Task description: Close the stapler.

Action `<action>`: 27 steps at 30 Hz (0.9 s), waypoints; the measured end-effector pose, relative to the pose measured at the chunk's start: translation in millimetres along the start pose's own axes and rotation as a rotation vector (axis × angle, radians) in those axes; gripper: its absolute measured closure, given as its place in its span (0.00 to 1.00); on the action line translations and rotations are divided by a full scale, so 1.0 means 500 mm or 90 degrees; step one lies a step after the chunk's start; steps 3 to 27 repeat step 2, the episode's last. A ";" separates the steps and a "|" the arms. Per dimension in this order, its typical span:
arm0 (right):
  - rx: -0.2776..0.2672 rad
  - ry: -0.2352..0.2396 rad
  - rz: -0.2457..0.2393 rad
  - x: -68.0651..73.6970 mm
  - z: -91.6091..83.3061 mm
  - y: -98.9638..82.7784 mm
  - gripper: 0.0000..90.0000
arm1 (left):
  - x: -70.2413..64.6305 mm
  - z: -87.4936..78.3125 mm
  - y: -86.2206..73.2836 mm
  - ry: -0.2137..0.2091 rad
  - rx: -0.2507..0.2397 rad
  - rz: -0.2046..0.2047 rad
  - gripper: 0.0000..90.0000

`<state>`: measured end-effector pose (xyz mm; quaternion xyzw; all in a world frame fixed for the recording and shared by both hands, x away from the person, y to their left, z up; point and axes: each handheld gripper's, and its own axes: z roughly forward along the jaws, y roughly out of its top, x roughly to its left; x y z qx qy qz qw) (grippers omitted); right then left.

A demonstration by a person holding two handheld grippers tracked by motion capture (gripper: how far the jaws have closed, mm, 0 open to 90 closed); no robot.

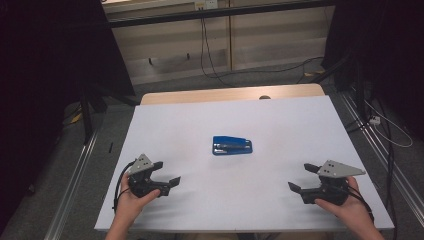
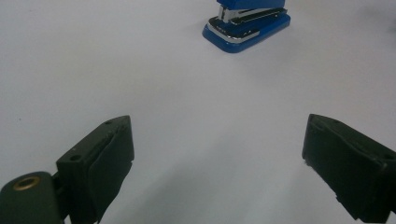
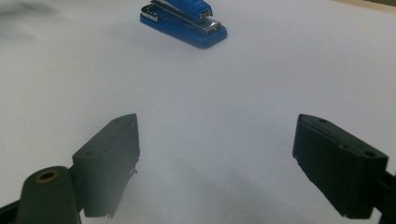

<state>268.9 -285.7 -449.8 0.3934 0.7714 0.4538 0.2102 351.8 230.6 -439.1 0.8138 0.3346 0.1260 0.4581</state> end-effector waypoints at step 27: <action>-0.001 0.001 0.000 0.000 0.001 0.000 0.17 | 0.002 0.002 -0.001 0.003 0.004 0.001 0.10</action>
